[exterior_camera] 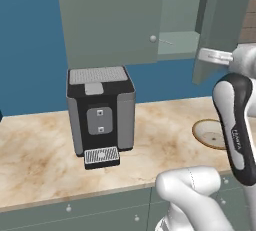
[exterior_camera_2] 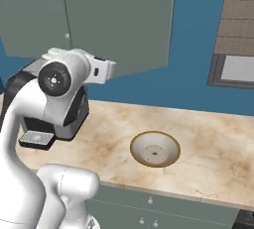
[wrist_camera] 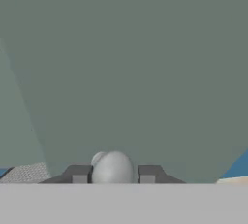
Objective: Open the cabinet and setup a tea strainer by placing it in the bowl upright.
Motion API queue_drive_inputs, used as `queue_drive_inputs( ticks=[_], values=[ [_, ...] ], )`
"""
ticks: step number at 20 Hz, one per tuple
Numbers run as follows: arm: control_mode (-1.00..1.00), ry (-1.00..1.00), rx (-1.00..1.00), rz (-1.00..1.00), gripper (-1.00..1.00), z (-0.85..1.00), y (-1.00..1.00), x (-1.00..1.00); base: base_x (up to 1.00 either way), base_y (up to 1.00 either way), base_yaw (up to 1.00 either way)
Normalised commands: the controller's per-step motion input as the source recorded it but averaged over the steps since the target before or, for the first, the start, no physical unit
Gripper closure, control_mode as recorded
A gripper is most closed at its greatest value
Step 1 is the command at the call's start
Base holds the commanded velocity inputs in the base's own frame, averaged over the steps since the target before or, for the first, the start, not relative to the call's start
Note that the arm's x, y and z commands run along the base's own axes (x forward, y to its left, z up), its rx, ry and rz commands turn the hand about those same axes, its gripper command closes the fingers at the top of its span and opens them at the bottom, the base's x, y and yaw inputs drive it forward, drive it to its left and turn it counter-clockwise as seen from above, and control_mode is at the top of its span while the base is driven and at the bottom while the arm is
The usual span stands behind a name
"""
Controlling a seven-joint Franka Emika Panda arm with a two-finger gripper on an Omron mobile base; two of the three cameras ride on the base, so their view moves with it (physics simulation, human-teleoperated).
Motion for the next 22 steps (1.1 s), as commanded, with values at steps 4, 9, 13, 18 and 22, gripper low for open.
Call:
queue_drive_inputs(
  ticks=[4,9,13,18,22],
  values=[
    [-1.0,0.0,0.16,0.02,1.0,0.54,-0.89,-1.0,0.0,0.0,0.0],
    [-1.0,0.0,0.12,0.05,1.0,0.24,-1.0,-1.0,0.0,0.0,0.0],
    [-1.0,0.04,0.03,0.01,1.0,0.03,-0.86,-0.91,0.0,0.0,0.0],
    [-1.0,0.04,0.0,-0.07,1.0,0.0,-0.06,-0.48,0.0,0.0,0.0],
    [-1.0,0.07,-0.11,-0.12,-1.0,0.0,0.22,-0.41,0.0,0.0,0.0]
  ],
)
